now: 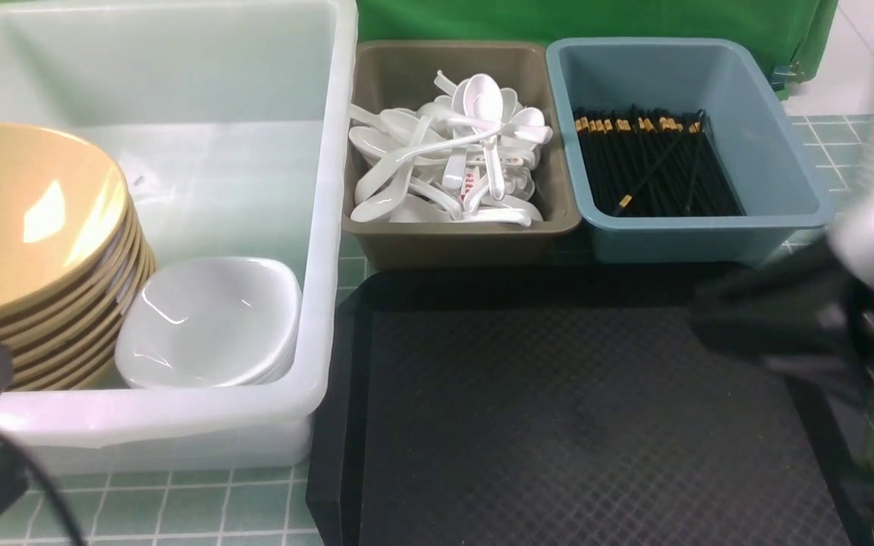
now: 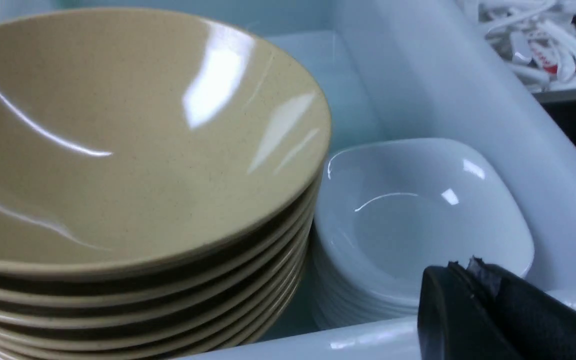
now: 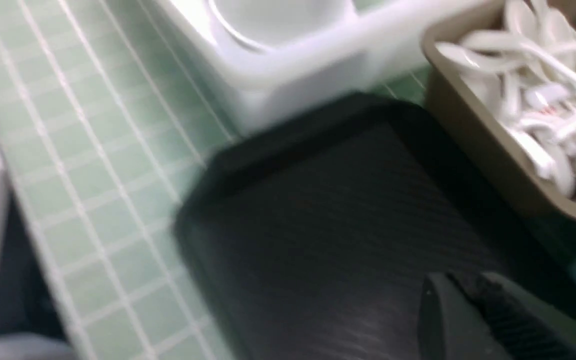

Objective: On blue table put chopsticks spoon bowls plates into blue grey white boxes.

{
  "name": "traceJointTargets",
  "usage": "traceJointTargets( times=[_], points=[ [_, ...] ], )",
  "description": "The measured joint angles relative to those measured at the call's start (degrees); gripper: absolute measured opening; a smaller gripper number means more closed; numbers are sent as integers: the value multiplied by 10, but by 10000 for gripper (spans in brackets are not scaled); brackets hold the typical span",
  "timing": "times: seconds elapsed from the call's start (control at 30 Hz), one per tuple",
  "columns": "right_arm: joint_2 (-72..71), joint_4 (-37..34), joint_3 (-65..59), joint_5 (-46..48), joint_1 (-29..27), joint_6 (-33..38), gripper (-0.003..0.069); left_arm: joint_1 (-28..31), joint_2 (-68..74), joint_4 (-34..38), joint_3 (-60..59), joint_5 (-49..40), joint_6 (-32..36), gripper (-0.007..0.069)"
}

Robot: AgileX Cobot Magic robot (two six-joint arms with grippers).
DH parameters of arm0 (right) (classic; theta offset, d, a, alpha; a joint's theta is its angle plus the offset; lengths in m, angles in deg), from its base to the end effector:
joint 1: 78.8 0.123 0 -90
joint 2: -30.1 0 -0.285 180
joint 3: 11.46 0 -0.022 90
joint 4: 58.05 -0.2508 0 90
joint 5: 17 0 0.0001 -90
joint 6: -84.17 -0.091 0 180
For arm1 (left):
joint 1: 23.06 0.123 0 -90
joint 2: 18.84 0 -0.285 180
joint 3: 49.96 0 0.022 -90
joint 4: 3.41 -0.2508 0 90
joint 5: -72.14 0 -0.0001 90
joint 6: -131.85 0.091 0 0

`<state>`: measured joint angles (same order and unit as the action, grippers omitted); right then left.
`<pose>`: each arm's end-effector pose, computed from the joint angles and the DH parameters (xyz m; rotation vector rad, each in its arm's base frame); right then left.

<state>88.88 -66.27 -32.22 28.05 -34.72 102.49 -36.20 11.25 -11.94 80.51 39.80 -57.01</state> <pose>0.1155 0.1246 0.3828 -1.0927 1.9062 0.4231 0.0799 -0.0112 0.2991 0.1430 1.9437 -0.0933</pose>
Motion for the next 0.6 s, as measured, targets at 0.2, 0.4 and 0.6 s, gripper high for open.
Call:
traceJointTargets(
  times=[0.2,0.4,0.6],
  points=[
    [-85,-59,-96,-108,0,16,106,0,-31,0,-7,8,0,-13],
    [-103,-65,-118,-135,0,15,106,0,-31,0,-7,8,0,-13],
    [-103,-66,-120,-123,0,-1,111,0,-31,0,-7,8,0,-13]
  ],
)
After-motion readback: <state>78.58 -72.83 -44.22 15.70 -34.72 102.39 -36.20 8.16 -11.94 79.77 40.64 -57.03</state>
